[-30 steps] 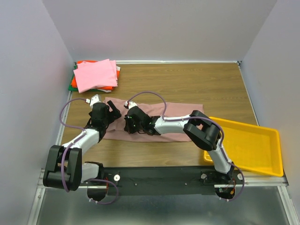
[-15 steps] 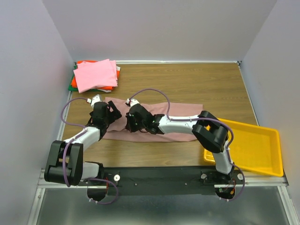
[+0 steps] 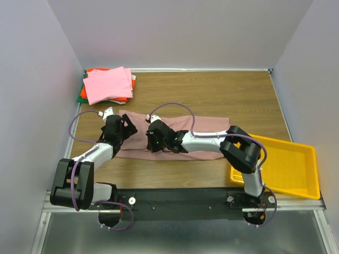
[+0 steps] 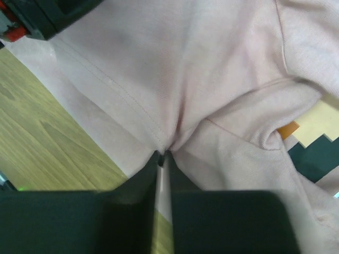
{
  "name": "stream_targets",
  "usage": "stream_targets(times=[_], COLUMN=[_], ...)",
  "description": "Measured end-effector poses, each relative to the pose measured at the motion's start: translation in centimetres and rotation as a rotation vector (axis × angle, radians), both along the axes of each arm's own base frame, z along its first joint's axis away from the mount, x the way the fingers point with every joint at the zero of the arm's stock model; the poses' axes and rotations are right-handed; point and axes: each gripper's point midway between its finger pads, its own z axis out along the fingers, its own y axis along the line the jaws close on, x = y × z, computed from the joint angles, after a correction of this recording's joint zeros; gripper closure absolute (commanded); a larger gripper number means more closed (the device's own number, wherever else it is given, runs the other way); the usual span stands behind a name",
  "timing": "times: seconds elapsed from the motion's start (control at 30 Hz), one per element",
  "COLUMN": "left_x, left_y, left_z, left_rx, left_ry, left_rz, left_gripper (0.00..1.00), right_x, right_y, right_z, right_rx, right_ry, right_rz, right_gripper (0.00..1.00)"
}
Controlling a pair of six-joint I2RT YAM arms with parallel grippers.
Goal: Fold and stack the t-shirts
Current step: Fold the tshirt
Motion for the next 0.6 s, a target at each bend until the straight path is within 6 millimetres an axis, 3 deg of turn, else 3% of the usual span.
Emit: stream_targets(times=[0.07,0.2,0.3,0.43,0.53,0.6], left_x=[0.0,0.5,1.3,2.0,1.9,1.8], left_y=[0.2,0.4,0.2,-0.9,-2.5,-3.5], left_z=[0.0,1.2,4.3,8.4,8.8,8.2], left_rx=[0.01,0.023,0.019,0.003,-0.007,-0.013], left_ry=[0.005,-0.004,-0.076,-0.185,-0.199,-0.185], left_rz=[0.007,0.017,0.019,-0.002,-0.045,-0.076], left_gripper=[0.02,0.02,0.02,0.02,0.02,0.02], right_x=[-0.1,-0.3,-0.3,1.1,3.3,5.4], right_y=[-0.1,-0.8,-1.9,-3.4,-5.6,-7.6], right_z=[-0.1,-0.1,1.3,4.7,6.7,6.8], right_rx=[-0.001,-0.022,-0.031,-0.019,-0.026,-0.051], right_ry=[0.007,0.007,-0.018,-0.117,-0.186,-0.21], right_rz=[-0.005,-0.006,-0.023,-0.084,-0.151,-0.211], right_gripper=[0.51,0.38,0.23,0.18,0.15,0.13])
